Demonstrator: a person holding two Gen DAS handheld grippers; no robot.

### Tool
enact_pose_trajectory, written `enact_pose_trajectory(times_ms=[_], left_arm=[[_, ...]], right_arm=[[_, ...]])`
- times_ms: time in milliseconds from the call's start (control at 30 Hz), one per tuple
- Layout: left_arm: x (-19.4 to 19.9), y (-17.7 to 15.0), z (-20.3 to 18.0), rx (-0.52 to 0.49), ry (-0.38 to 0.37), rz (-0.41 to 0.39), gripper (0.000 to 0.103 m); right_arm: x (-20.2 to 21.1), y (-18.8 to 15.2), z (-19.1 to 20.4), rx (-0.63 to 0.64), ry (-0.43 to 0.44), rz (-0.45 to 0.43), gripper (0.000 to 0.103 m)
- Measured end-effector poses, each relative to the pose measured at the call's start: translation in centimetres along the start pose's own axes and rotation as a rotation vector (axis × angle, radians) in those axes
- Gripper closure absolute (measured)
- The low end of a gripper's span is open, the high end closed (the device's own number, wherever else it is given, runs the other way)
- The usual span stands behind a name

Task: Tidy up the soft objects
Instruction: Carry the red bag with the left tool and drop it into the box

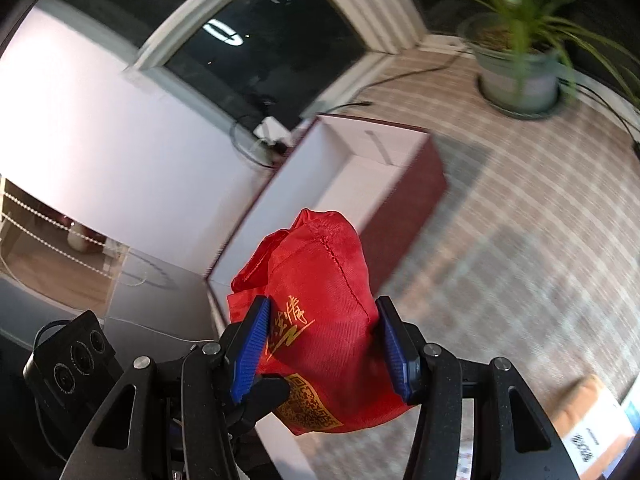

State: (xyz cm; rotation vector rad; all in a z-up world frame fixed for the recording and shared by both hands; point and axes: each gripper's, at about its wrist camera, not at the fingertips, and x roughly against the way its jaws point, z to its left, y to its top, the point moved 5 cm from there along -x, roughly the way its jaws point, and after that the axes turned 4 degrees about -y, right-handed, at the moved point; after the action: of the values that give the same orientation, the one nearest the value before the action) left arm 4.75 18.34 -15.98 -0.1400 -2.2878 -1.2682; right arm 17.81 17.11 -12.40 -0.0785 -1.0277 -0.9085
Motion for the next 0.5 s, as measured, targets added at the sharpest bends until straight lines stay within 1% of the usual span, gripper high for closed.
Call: enact_pose_trajectory(times_ms=[133,233,400,500], left_arm=[[1.4,0.5,2.1,0.013,0.035,-0.017,0.044],[2.1,0.9,4.0,0.029,0.062,-0.023,0.044],[2.2,1.5,7.1,0.045,0.091,-0.009,0.044],[1.8,1.7,8.5,0.050,0.099,0.007,0.044]], right_arm=[[-2.2,0.8,3.0,0.037,0.011,0.000,0.053],[-4.4,1.3,5.0,0.041,0.030,0.014,0.053],[-7.6,1.9,7.0,0.045,0.030,0.028,0.053],[-9.2,2.1,7.3,0.035,0.026,0.037,0.053]])
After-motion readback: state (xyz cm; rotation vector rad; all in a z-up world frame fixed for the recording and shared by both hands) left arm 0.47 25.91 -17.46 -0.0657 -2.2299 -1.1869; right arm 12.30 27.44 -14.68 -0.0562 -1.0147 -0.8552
